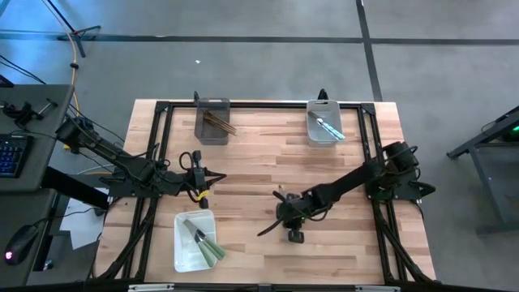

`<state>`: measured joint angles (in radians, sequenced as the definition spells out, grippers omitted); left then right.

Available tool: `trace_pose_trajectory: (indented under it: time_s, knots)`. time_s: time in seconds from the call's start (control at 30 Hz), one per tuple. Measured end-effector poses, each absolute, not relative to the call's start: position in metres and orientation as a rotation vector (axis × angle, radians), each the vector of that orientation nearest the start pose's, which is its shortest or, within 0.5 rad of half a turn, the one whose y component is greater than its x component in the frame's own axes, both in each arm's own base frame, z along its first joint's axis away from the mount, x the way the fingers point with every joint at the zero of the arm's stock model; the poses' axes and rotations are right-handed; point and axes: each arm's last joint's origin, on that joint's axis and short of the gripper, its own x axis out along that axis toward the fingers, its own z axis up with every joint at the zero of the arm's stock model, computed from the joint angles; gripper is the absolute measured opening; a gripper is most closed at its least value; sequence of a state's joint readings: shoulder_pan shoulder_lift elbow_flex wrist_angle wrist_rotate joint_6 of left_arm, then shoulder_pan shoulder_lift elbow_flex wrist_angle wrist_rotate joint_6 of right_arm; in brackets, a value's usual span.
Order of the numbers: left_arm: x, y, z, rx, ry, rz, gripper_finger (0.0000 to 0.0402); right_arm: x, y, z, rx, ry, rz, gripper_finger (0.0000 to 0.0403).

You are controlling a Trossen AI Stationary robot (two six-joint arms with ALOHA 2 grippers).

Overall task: Sort silverware by color (type)
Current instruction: Put the blue table knife into the gray bin

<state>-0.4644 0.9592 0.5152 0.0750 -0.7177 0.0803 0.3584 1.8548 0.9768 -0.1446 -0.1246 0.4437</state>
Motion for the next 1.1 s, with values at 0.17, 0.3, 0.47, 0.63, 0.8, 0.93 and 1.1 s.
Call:
trace_pose_trajectory:
  time_s: [0.17,0.3,0.47,0.63,0.8,0.93,1.1]
  knots:
    - [0.186,-0.072,0.236,0.285,0.318,0.238,0.0,0.31,0.12,0.136,0.305,1.188,0.134,0.0028]
    - [0.186,-0.072,0.236,0.285,0.318,0.238,0.0,0.298,0.115,0.15,0.366,1.245,0.051,0.0041]
    - [0.186,-0.072,0.236,0.285,0.317,0.238,0.0,0.281,0.114,0.163,0.436,1.304,-0.095,0.009]
    - [0.186,-0.072,0.236,0.284,0.316,0.239,0.0,0.275,0.121,0.164,0.574,1.334,-0.194,0.0144]
    - [0.187,-0.072,0.236,0.283,0.316,0.239,0.0,0.276,0.136,0.161,0.674,1.303,-0.223,0.0167]
    - [0.186,-0.072,0.236,0.283,0.315,0.239,0.0,0.277,0.143,0.155,0.689,1.27,-0.27,0.0169]
    - [0.186,-0.072,0.236,0.284,0.316,0.239,0.0,0.277,0.146,0.143,0.672,1.278,-0.322,0.0169]
